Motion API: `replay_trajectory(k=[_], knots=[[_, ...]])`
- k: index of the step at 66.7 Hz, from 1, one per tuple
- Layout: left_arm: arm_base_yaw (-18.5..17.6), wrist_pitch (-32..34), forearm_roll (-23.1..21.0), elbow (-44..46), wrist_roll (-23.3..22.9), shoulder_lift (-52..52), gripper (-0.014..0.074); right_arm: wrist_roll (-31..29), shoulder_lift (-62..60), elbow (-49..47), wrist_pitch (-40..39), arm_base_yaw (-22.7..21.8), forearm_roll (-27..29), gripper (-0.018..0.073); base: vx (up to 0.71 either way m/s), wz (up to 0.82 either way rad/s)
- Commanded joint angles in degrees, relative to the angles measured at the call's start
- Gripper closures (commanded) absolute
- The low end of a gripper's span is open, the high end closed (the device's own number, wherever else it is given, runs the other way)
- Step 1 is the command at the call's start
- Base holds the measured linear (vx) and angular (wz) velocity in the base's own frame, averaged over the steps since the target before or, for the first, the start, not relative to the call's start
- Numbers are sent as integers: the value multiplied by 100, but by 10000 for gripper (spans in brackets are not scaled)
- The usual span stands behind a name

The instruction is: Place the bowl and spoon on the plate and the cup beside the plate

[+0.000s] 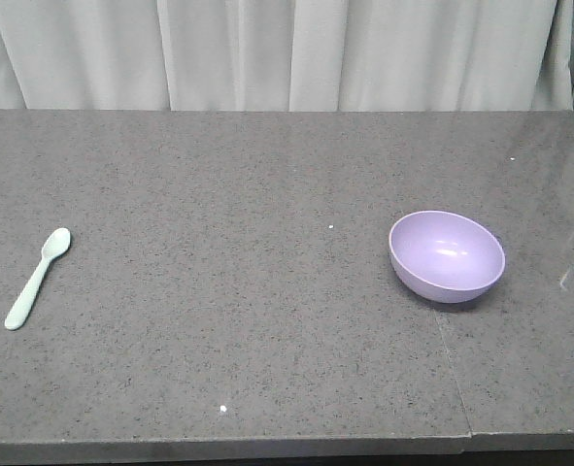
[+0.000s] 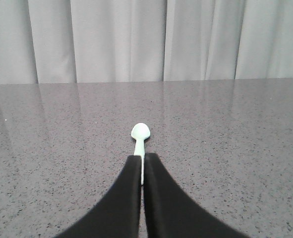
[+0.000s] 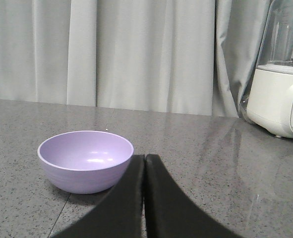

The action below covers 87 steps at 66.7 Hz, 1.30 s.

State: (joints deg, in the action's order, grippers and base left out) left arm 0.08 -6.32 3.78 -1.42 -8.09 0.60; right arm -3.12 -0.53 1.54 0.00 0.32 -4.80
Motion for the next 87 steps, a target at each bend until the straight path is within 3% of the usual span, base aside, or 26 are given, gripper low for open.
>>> replay_trajectory(k=[1,87], knots=[[-2,399,5,-176,-59,-14,603,-33,-73,96,-441,11,-22,564,0,0],[-2,399,5,-176,-59,-14,603,-33,-73,96,-441,11,-22,564,0,0]])
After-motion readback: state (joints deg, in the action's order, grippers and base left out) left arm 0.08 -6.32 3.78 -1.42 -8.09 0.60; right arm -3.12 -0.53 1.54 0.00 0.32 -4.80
